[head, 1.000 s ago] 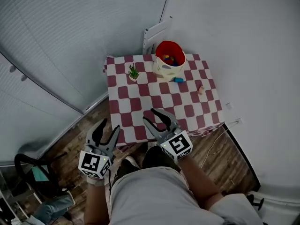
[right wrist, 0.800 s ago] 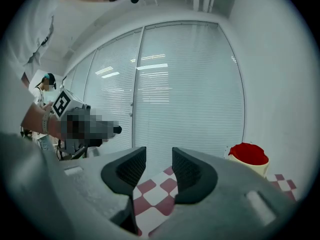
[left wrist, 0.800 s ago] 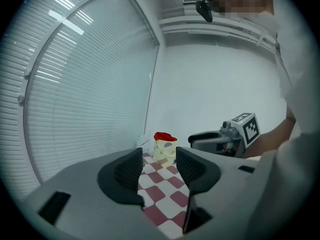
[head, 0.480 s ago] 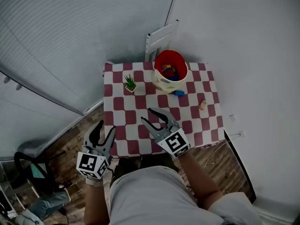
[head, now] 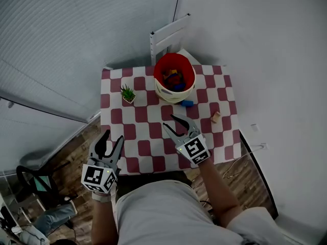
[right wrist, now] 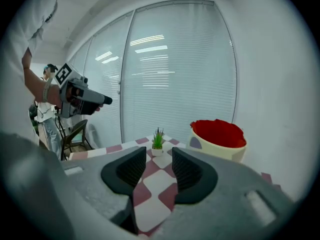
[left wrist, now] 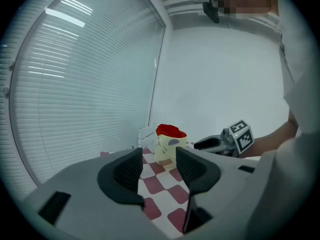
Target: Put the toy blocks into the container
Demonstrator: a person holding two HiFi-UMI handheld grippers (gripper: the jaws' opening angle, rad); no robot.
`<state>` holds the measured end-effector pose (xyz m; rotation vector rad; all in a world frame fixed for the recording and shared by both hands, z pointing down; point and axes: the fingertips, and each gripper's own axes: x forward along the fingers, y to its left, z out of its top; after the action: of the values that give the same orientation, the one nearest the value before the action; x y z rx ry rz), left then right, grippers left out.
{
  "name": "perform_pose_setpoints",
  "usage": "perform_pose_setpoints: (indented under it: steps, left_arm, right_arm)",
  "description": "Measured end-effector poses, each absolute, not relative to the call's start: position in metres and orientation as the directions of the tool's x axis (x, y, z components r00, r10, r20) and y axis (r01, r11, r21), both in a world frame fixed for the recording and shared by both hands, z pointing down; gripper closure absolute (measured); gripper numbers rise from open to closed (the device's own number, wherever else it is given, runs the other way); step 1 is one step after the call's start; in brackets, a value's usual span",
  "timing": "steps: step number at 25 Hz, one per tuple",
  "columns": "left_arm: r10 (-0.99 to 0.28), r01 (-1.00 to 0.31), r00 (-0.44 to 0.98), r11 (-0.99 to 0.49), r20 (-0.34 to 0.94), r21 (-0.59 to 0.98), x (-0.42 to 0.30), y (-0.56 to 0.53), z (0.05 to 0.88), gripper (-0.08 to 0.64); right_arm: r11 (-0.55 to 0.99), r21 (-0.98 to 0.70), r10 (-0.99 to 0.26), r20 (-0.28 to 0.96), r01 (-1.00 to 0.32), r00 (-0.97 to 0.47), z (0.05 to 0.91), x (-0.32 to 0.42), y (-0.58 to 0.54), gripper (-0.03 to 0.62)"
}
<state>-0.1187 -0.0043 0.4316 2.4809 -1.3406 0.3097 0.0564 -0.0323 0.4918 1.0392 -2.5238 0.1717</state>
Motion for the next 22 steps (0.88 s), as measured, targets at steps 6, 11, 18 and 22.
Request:
perform_pose_setpoints:
  steps: [6,11,18,22]
  left_arm:
    - [-0.735,-0.823,0.564,-0.539,0.375,0.181,-0.094,-0.013,0.45,0.37]
    - [-0.707,-0.812,0.578,-0.55,0.407,0.196,-0.087,-0.02,0.465,0.37]
    - [-0.671,-0.801,0.589,-0.558,0.451,0.216,-0.08,-0.023,0.486,0.37]
    - [-0.659,-0.805,0.584,-0.548,0.474,0.229,-0.08,-0.024,0.497,0.37]
  right_arm:
    - [0.67,0.086,-0.672,0.493,-0.737,-0.553,0.528,0.107,-0.051,0.443]
    - [0.639,0.115,-0.68,0.546,-0.761,-0.489,0.555,0.138,-0.069,0.443]
    - [0.629,0.155,-0.661,0.622,-0.762,-0.419,0.593,0.17,-0.092,0.439]
    - [0.64,0.175,-0.641,0.658,-0.748,-0.395,0.613,0.181,-0.106,0.437]
